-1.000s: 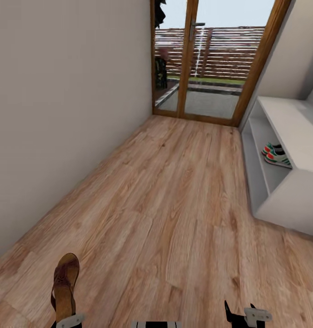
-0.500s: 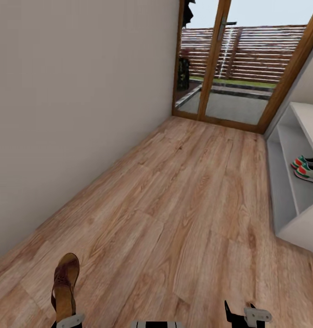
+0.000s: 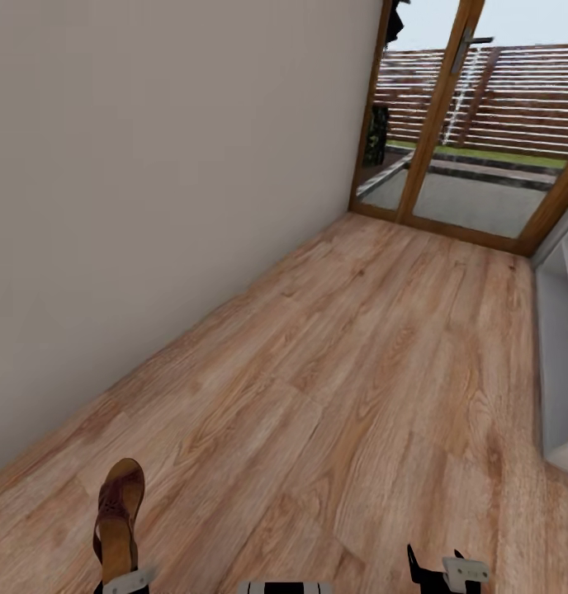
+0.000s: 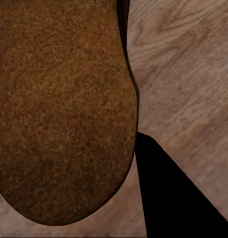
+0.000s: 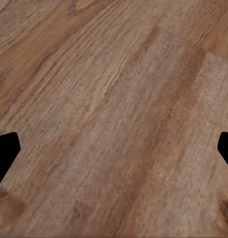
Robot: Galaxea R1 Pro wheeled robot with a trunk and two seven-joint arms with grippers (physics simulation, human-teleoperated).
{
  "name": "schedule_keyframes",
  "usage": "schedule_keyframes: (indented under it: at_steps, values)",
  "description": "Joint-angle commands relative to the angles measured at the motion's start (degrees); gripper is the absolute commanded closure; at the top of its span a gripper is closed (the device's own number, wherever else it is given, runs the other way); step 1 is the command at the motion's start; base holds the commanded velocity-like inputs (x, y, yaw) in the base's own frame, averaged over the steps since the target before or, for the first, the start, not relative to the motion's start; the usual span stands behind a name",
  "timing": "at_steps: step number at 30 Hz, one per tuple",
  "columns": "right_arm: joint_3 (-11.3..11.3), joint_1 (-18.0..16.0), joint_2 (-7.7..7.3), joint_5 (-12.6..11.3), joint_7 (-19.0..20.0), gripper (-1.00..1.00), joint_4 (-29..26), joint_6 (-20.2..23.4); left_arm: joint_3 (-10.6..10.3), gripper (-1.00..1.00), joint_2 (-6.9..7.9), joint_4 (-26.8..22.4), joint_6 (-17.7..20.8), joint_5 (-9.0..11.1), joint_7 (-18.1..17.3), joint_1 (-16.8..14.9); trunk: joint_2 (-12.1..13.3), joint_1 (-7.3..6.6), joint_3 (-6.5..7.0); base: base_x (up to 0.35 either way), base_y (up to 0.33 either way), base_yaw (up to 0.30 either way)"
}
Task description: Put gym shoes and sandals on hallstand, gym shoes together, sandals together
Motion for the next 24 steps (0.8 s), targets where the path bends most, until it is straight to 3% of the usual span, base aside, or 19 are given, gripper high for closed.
schedule_keyframes:
  at_steps: [1,11,24]
  values:
    - [-0.2,0.0,-0.01,-0.1,0.1,-1.00,0.0,-0.2,-0.1,1.00,0.00,0.0,-0.1,0.0,0.2,0.0,0.0,-0.02,-0.04,-0.121,-0.045,0.279]
    - [-0.2,0.0,0.02,-0.1,0.1,-1.00,0.0,-0.2,0.0,1.00,0.01,0.0,-0.1,0.0,0.2,0.0,0.0,-0.02,-0.04,-0.229,-0.112,0.279]
    - [-0.2,0.0,0.04,-0.1,0.1,-1.00,0.0,-0.2,0.0,1.00,0.07,0.0,-0.1,0.0,0.2,0.0,0.0,-0.02,-0.04,-0.012,-0.006,0.279]
